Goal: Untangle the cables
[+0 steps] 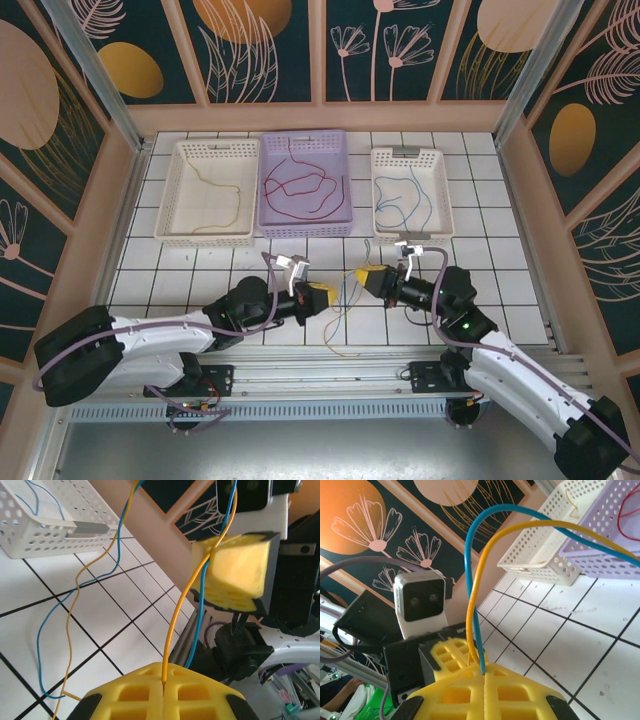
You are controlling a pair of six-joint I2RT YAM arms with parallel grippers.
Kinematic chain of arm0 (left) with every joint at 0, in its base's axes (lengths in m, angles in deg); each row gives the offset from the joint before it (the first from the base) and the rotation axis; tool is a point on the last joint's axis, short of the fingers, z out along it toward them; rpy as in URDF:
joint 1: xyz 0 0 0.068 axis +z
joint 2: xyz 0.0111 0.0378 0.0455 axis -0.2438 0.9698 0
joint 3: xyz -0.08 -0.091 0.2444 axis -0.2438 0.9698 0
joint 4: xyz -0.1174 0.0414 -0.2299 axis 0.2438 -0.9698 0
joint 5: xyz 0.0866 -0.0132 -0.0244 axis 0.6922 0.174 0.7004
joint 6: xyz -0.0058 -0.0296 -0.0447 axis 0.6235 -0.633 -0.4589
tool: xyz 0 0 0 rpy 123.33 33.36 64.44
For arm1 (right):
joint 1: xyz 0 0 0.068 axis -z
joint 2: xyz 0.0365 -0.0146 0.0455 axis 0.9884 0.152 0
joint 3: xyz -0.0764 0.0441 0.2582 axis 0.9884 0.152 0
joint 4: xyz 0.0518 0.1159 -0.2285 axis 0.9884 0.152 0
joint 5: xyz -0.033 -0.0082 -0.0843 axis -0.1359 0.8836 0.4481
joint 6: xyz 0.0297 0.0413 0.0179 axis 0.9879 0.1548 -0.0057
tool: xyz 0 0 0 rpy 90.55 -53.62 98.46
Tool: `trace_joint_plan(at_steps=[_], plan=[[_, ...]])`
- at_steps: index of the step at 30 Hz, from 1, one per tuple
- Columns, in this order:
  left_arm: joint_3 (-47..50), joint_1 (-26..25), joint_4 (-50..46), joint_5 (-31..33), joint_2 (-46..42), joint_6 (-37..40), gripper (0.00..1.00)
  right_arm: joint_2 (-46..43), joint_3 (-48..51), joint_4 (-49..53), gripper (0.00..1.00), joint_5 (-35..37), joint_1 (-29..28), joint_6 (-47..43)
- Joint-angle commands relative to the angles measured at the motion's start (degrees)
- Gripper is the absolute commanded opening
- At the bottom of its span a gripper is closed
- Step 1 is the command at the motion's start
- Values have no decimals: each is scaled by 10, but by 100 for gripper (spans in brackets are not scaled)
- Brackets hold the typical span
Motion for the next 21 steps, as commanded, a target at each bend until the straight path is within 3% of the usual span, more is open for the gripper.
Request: trace_joint_plan(at_steps=[1, 5, 7, 14, 21], plan=[[11, -3, 38, 34, -13, -20, 0, 5, 12, -56, 1, -32, 4, 17], [15, -2, 32, 57, -21, -27, 0, 7, 13, -52, 1, -30, 4, 16], [13, -3, -6, 98, -44, -31, 0, 8, 11, -30, 0, -19, 4, 6], [7, -3, -252, 321, -234, -53, 0, 15, -2, 89, 0, 67, 13, -20], [-20, -1, -452, 410, -411, -51, 0, 18, 8, 84, 0, 66, 31, -14]])
